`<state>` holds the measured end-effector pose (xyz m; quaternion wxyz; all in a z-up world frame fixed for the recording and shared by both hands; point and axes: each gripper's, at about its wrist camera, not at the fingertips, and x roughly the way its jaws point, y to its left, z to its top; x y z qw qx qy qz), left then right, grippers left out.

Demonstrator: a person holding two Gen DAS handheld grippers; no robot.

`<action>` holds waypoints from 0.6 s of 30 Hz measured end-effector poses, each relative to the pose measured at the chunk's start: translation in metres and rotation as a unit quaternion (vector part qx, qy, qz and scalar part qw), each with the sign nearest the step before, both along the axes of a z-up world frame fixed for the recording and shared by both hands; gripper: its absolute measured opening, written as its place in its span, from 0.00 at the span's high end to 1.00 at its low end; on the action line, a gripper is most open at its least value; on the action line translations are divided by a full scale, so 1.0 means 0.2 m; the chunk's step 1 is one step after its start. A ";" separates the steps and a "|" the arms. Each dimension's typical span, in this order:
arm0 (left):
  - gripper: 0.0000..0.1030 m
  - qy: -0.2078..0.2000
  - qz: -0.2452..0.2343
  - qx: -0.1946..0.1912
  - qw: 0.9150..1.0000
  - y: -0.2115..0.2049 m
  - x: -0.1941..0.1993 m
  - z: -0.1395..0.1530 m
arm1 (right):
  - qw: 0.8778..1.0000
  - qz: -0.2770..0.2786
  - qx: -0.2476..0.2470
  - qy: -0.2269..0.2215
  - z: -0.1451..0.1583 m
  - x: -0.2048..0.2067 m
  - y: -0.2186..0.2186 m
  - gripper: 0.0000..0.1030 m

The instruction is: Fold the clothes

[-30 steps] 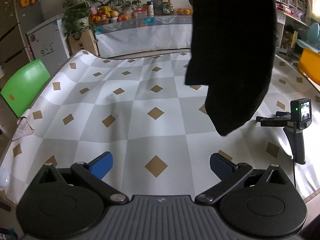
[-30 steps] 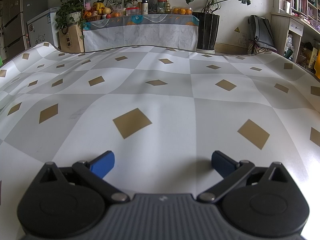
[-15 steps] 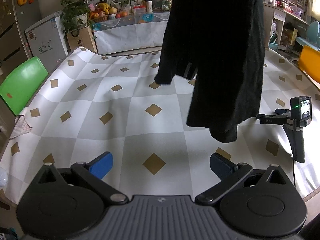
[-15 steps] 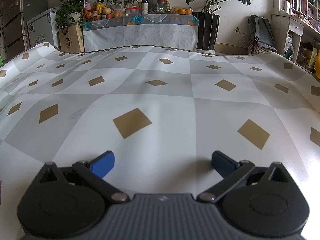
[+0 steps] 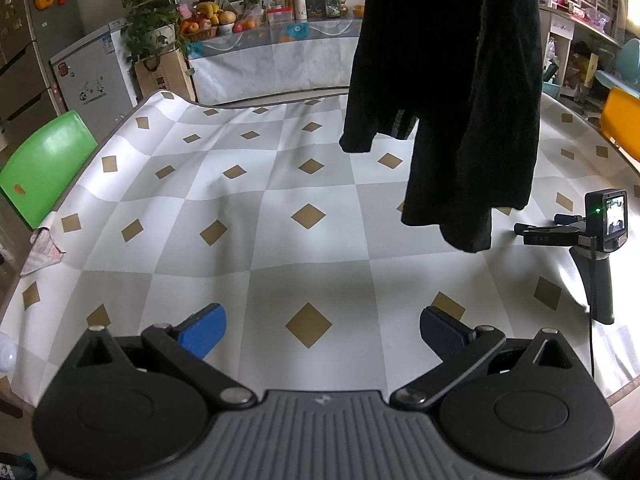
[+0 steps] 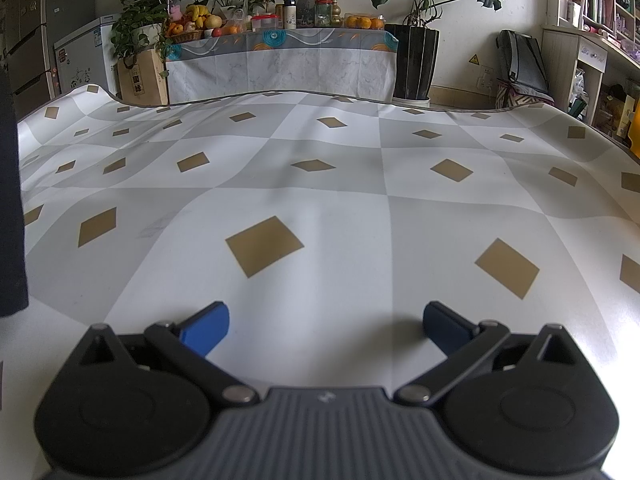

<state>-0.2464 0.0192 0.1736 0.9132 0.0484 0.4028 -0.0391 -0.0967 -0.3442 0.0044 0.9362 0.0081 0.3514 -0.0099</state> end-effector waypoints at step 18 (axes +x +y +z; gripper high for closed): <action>0.00 0.002 -0.003 0.002 1.000 -0.01 0.00 0.00 | 1.000 0.000 0.000 0.000 0.00 0.00 0.00 0.00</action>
